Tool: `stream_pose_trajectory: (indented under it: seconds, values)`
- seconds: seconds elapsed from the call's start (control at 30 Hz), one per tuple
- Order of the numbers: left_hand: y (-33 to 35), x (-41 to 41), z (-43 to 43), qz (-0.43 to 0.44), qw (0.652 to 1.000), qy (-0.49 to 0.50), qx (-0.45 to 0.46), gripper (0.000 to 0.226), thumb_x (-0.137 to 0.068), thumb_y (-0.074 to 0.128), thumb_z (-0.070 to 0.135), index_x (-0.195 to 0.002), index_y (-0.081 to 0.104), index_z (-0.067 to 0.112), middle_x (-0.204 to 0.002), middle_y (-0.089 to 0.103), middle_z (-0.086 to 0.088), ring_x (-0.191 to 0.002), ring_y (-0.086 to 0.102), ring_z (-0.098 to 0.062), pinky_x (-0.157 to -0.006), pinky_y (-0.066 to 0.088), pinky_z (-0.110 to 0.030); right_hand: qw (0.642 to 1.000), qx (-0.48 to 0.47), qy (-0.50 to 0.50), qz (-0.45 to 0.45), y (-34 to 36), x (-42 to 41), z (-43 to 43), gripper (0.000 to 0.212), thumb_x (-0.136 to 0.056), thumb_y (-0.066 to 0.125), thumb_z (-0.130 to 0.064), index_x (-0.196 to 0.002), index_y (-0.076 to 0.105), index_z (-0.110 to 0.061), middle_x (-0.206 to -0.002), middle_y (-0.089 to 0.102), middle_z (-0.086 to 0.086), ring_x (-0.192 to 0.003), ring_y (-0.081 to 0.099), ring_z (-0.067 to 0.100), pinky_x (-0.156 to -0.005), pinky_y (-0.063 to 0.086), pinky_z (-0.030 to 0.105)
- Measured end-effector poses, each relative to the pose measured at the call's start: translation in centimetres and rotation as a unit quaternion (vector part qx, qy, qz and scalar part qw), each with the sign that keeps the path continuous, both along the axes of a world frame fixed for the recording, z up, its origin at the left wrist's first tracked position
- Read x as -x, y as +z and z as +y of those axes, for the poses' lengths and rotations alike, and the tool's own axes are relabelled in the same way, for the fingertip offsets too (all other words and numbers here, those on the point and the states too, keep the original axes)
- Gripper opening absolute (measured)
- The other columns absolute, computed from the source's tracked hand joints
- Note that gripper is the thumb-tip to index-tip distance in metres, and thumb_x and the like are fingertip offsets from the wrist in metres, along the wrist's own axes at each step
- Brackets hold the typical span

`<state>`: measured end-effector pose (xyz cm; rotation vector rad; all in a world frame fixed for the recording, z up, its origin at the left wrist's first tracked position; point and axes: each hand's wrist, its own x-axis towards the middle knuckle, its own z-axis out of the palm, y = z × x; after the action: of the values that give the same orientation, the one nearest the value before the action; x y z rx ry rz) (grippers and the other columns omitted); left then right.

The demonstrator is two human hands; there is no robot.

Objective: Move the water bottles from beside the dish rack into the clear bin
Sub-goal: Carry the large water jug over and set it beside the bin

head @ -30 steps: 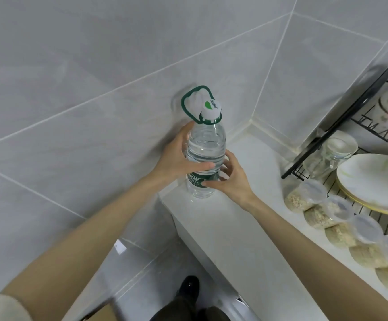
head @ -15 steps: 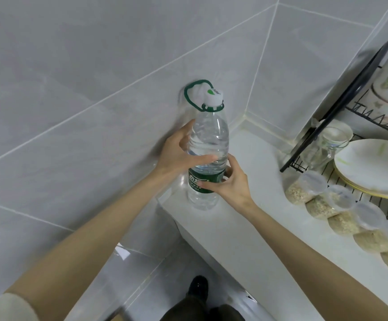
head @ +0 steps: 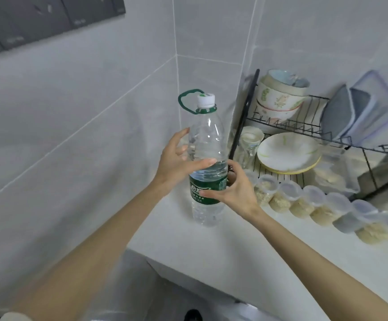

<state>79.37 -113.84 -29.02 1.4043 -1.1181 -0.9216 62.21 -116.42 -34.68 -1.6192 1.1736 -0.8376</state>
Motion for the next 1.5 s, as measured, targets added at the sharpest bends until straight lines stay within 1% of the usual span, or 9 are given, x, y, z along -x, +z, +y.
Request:
stream_pose_trajectory:
  seconds: [0.13, 0.3, 0.43, 0.67, 0.9, 1.0, 1.13, 1.3, 1.5]
  values:
    - [1.9, 4.6, -1.0, -0.003, 0.998, -0.052, 0.022, 0.083, -0.055, 0.091, 0.018, -0.117, 0.044, 0.044, -0.109, 0.070, 0.000, -0.095, 0.069, -0.010, -0.081, 0.056, -0.027, 0.998, 0.024, -0.054, -0.004, 1.8, 4.6, 0.9, 0.094, -0.036, 0.091, -0.055, -0.119, 0.046, -0.043, -0.109, 0.070, -0.014, -0.104, 0.066, 0.004, -0.091, 0.055, 0.040]
    - [3.9, 11.9, -1.8, -0.009, 0.990, -0.134, 0.051, 0.088, -0.052, 0.093, 0.024, -0.128, 0.049, 0.028, -0.112, 0.070, -0.002, -0.100, 0.069, -0.016, -0.082, 0.058, -0.032, 0.990, 0.046, -0.132, -0.005, 3.8, 11.8, 2.9, 0.093, -0.037, 0.092, -0.054, -0.119, 0.049, -0.042, -0.104, 0.073, -0.011, -0.100, 0.068, 0.005, -0.089, 0.056, 0.040]
    - [5.2, 18.5, -1.3, -0.011, 0.978, -0.197, 0.068, 0.093, -0.047, 0.094, 0.032, -0.129, 0.049, 0.034, -0.115, 0.069, 0.000, -0.105, 0.066, -0.012, -0.089, 0.056, -0.036, 0.980, 0.060, -0.192, -0.002, 5.4, 18.2, 5.5, 0.091, -0.041, 0.094, -0.047, -0.119, 0.049, -0.038, -0.104, 0.072, -0.012, -0.099, 0.067, 0.001, -0.090, 0.056, 0.035]
    - [7.3, 31.8, 1.8, -0.005, 0.950, -0.298, 0.090, 0.084, -0.058, 0.090, 0.024, -0.127, 0.044, 0.032, -0.114, 0.067, 0.006, -0.103, 0.064, -0.005, -0.085, 0.056, -0.025, 0.948, 0.091, -0.303, 0.025, 7.7, 30.2, 12.0, 0.083, -0.045, 0.095, -0.042, -0.117, 0.052, -0.036, -0.098, 0.071, -0.021, -0.094, 0.067, -0.004, -0.088, 0.056, 0.034]
    - [8.5, 45.2, 6.4, 0.013, 0.904, -0.412, 0.115, 0.083, -0.057, 0.090, 0.026, -0.127, 0.046, 0.034, -0.116, 0.066, 0.008, -0.102, 0.065, -0.003, -0.081, 0.056, -0.024, 0.905, 0.110, -0.406, 0.056, 9.3, 41.7, 20.2, 0.089, -0.042, 0.092, -0.053, -0.119, 0.052, -0.036, -0.106, 0.070, -0.020, -0.098, 0.067, -0.001, -0.091, 0.055, 0.039]
    - [8.7, 50.5, 8.8, 0.017, 0.883, -0.456, 0.114, 0.090, -0.051, 0.092, 0.035, -0.129, 0.046, 0.035, -0.121, 0.066, 0.004, -0.107, 0.064, -0.009, -0.087, 0.056, -0.032, 0.884, 0.114, -0.448, 0.067, 9.5, 46.0, 23.9, 0.087, -0.044, 0.092, -0.051, -0.120, 0.052, -0.037, -0.107, 0.068, -0.023, -0.099, 0.065, -0.004, -0.092, 0.055, 0.037]
    - [9.2, 56.2, 12.0, 0.037, 0.858, -0.498, 0.119, 0.081, -0.059, 0.089, 0.020, -0.126, 0.047, 0.031, -0.113, 0.064, 0.015, -0.095, 0.063, 0.011, -0.074, 0.053, -0.012, 0.858, 0.116, -0.494, 0.073, 9.9, 50.3, 28.2, 0.087, -0.045, 0.092, -0.049, -0.121, 0.051, -0.038, -0.109, 0.068, -0.022, -0.104, 0.064, -0.002, -0.094, 0.053, 0.036]
    - [9.4, 64.1, 16.5, 0.052, 0.812, -0.567, 0.127, 0.082, -0.059, 0.090, 0.017, -0.128, 0.046, 0.030, -0.115, 0.067, 0.007, -0.103, 0.066, -0.004, -0.076, 0.056, -0.020, 0.817, 0.102, -0.563, 0.070, 10.1, 56.1, 34.2, 0.092, -0.038, 0.091, -0.058, -0.119, 0.050, -0.042, -0.107, 0.072, -0.012, -0.103, 0.067, 0.009, -0.091, 0.055, 0.042]
    - [9.7, 72.8, 21.1, 0.069, 0.743, -0.655, 0.117, 0.089, -0.055, 0.092, 0.024, -0.131, 0.046, 0.028, -0.124, 0.064, -0.005, -0.110, 0.064, -0.017, -0.085, 0.058, -0.034, 0.750, 0.100, -0.649, 0.079, 10.4, 61.2, 40.6, 0.089, -0.040, 0.091, -0.052, -0.118, 0.049, -0.041, -0.105, 0.074, -0.008, -0.099, 0.069, 0.008, -0.092, 0.055, 0.040]
